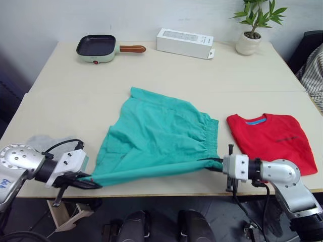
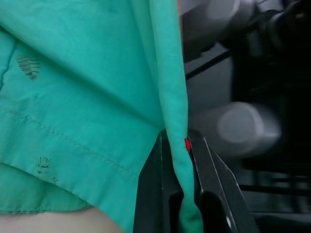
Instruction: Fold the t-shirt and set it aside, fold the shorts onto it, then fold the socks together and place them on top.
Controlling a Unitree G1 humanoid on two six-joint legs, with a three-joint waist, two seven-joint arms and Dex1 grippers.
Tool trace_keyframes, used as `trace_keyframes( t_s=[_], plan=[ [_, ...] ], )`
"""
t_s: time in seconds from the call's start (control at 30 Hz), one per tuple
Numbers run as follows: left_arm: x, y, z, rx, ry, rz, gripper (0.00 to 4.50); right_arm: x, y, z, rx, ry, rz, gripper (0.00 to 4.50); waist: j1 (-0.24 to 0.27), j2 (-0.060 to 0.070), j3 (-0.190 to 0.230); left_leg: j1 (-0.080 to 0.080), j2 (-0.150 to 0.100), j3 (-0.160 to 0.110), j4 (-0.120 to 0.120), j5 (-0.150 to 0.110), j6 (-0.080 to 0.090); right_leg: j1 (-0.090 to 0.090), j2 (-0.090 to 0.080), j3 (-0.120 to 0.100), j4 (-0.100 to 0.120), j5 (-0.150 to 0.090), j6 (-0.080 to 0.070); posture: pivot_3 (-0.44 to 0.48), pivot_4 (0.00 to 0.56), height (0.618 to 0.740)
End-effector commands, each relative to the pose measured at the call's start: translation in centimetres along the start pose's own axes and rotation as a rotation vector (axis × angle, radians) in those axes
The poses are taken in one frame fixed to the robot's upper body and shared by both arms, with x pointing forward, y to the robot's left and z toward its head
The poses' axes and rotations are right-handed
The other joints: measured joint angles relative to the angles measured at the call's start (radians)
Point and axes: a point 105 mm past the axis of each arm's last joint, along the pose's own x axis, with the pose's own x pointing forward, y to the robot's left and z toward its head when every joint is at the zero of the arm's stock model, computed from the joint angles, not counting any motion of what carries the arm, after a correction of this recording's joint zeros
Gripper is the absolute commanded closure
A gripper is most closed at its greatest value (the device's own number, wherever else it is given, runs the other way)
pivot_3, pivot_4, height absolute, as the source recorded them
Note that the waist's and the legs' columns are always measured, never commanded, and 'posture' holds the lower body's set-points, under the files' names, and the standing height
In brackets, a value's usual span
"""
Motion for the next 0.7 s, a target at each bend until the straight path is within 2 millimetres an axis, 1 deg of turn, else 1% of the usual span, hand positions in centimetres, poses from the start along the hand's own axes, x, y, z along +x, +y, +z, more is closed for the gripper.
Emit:
trace_keyframes(
  t_s=[0.03, 0.1, 0.17, 0.23, 0.33, 0.43, 0.5, 0.57, 0.6, 0.67, 0.7],
  plan=[
    [-1.3, -1.2, 1.0, -0.056, 0.031, -0.036, 4.48, -0.8, 0.9, -0.3, -0.067, 0.011, 0.03, 4.5, 0.0, 0.0, 0.001, 0.0, 0.0, 0.0, 0.0, 0.0, -0.001, 0.0, 0.0, 0.0, 0.0, 0.0, 0.0, 0.0, 0.15, 0.74],
    [-1.8, -1.0, 2.0, -0.06, 0.009, -0.026, 4.48, -0.8, 1.5, -0.1, -0.059, -0.009, 0.04, 4.5, 0.001, 0.0, 0.001, 0.0, 0.001, 0.0, 0.0, 0.001, -0.001, 0.0, 0.0, 0.0, 0.001, -0.001, -0.001, 0.0, 0.15, 0.74],
    [-2.3, -0.2, 3.6, -0.035, -0.053, 0.009, 4.48, -1.0, 1.6, 0.4, -0.027, -0.037, 0.032, 4.5, 0.004, 0.0, 0.001, 0.0, 0.001, 0.0, 0.0, 0.001, -0.002, 0.0, 0.001, 0.0, 0.001, -0.001, -0.002, 0.0, 0.15, 0.74],
    [-3.0, 0.7, 5.1, 0.006, -0.104, 0.03, 4.48, -1.5, 0.9, 1.1, 0.054, -0.071, -0.017, 4.5, 0.012, -0.001, 0.002, 0.0, 0.002, -0.001, 0.0, 0.001, -0.002, 0.0, 0.002, 0.0, 0.001, -0.001, -0.002, 0.0, 0.15, 0.74],
    [-4.2, 3.2, 7.2, 0.111, -0.159, 0.097, 4.48, -2.4, -0.6, 1.9, 0.249, -0.101, -0.108, 4.5, 0.023, -0.001, 0.002, 0.0, 0.002, 0.0, 0.001, 0.001, -0.003, -0.001, 0.002, 0.001, 0.002, -0.001, -0.003, 0.0, 0.15, 0.74],
    [-5.2, 7.0, 9.2, 0.256, -0.183, 0.207, 4.48, -3.3, -1.5, 2.7, 0.407, -0.11, -0.113, 4.5, 0.034, -0.001, 0.002, 0.0, 0.002, -0.001, 0.002, 0.002, -0.003, -0.001, 0.003, 0.0, 0.003, -0.001, -0.003, 0.0, 0.15, 0.74],
    [-5.6, 10.1, 10.9, 0.353, -0.21, 0.291, 4.48, -3.7, -2.7, 3.0, 0.48, -0.118, -0.146, 4.5, 0.045, -0.002, 0.002, 0.0, 0.002, 0.0, 0.003, 0.003, -0.002, -0.001, 0.004, 0.0, 0.004, -0.001, -0.003, 0.0, 0.15, 0.74],
    [-5.9, 13.3, 13.2, 0.417, -0.263, 0.396, 4.48, -4.0, -4.2, 2.5, 0.553, -0.11, -0.218, 4.5, 0.053, -0.004, 0.003, 0.0, 0.002, 0.0, 0.004, 0.005, 0.002, 0.0, 0.007, 0.001, 0.004, -0.001, -0.003, 0.0, 0.15, 0.74],
    [-5.8, 14.8, 14.1, 0.435, -0.278, 0.437, 4.48, -3.9, -5.0, 2.0, 0.61, -0.092, -0.265, 4.5, 0.054, -0.005, 0.003, -0.001, 0.002, 0.0, 0.005, 0.005, 0.003, -0.001, 0.008, 0.0, 0.004, -0.001, -0.003, 0.0, 0.15, 0.74],
    [-5.4, 17.4, 15.3, 0.452, -0.269, 0.528, 4.48, -3.4, -6.0, 1.1, 0.716, -0.068, -0.316, 4.5, 0.053, -0.006, 0.003, -0.002, 0.002, 0.001, 0.006, 0.005, 0.006, -0.002, 0.006, 0.001, 0.003, 0.001, -0.002, 0.0, 0.15, 0.74],
    [-5.2, 18.7, 15.9, 0.469, -0.255, 0.594, 4.48, -3.0, -6.6, 0.9, 0.739, -0.061, -0.344, 4.5, 0.053, -0.007, 0.003, -0.003, 0.002, 0.002, 0.006, 0.004, 0.006, -0.002, 0.005, 0.0, 0.003, 0.002, -0.001, 0.0, 0.15, 0.74]
  ],
)
